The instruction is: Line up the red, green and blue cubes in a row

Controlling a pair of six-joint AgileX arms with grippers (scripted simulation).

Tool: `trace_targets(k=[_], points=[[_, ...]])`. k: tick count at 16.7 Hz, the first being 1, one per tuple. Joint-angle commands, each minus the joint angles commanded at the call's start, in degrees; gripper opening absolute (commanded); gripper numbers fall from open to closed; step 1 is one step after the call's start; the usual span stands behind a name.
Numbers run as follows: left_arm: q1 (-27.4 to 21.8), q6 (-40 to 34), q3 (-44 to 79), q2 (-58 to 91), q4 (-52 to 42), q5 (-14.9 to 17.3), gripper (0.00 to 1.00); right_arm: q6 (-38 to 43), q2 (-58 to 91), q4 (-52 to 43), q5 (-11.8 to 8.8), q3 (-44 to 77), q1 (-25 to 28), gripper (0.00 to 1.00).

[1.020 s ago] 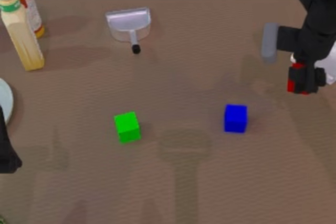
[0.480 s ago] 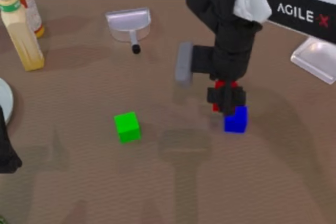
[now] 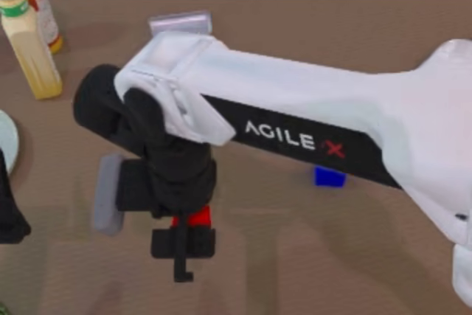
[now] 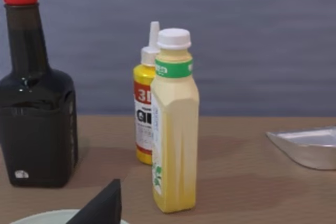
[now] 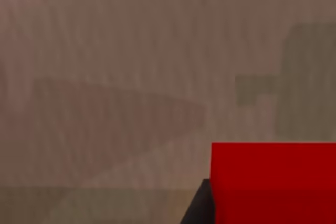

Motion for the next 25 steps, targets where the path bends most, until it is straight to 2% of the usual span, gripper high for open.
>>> trace_targets(k=[7,14,19,25], points=[[0.0,0.0,0.0,0.0,0.0,0.0,1.0,1.2,-0.1,0.1,0.0,0.1,1.2,0.0],[0.0,0.0,0.0,0.0,0.0,0.0,1.0,1.4,2.2,12.6,0.1,-9.7,1.3,0.0],[0.0,0.0,0.0,0.0,0.0,0.0,1.0,1.3,2.6,14.0,0.1,-11.0,1.4,0.0],[0.0,0.0,0.0,0.0,0.0,0.0,1.0,1.3,2.6,14.0,0.1,-11.0,1.4,0.45]])
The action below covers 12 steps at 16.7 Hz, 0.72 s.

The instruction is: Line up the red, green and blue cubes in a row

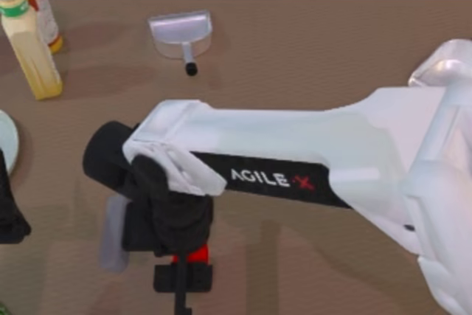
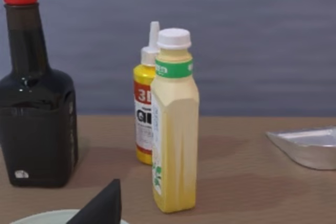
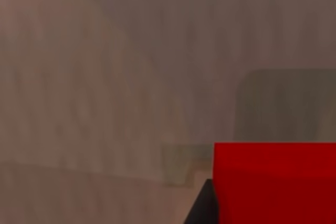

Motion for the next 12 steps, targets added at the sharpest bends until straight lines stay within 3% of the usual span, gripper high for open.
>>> trace_targets(k=[7,12], points=[[0.0,0.0,0.0,0.0,0.0,0.0,1.0,0.0,0.0,0.0,0.0,0.0,0.0,0.98],[0.0,0.0,0.0,0.0,0.0,0.0,1.0,0.0,0.0,0.0,0.0,0.0,0.0,1.0]])
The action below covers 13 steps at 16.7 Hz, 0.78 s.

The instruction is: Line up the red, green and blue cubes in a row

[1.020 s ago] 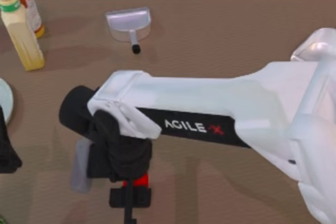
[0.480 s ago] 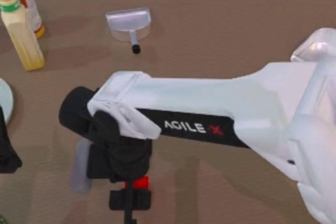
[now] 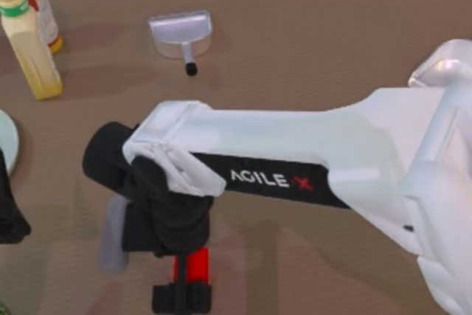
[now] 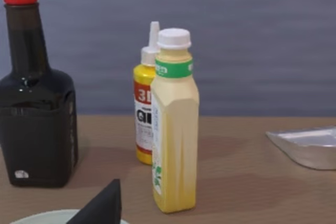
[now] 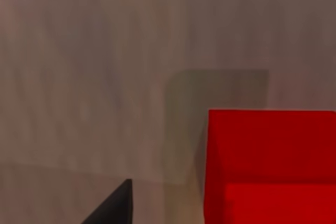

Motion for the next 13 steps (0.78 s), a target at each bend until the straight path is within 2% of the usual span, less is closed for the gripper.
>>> trace_targets(k=[6,13], points=[[0.0,0.0,0.0,0.0,0.0,0.0,1.0,-0.1,-0.2,-1.0,0.0,1.0,0.0,1.0],[0.0,0.0,0.0,0.0,0.0,0.0,1.0,-0.2,-3.0,-13.6,0.0,10.5,0.3,1.0]])
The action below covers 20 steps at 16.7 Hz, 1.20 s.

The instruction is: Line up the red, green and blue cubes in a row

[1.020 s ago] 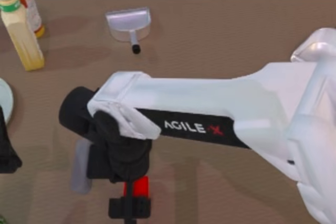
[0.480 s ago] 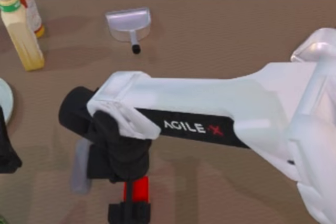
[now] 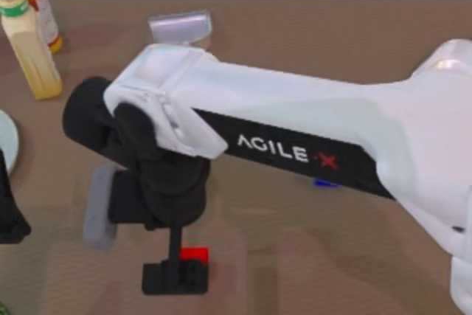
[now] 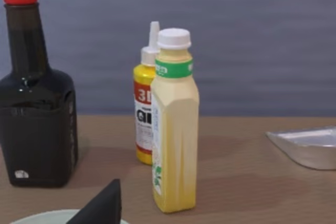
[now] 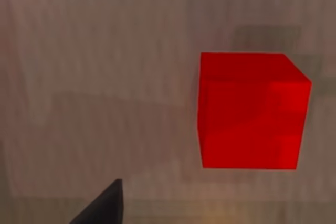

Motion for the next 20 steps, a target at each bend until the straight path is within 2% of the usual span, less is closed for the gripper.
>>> trace_targets(k=[6,10,15,20], points=[[-0.2,0.2,0.5,0.5,-0.3,0.0,1.0,0.1,-0.5,0.3,-0.1,-0.3,-0.5,1.0],[-2.6,3.8,7.8,8.1,-5.2,0.1,1.0,1.9,-8.8,6.1,-0.8,-7.3,-4.7,1.0],[-7.9,12.2,25.6,29.9,-16.9,0.0,1.0,7.4,-32.2,19.7,-2.2,-25.6,-15.5,1.0],[-14.6,22.8,47.1,61.7,-32.2,0.0,1.0,15.4,-64.3,36.4,-3.2,-53.1,-29.8,1.0]])
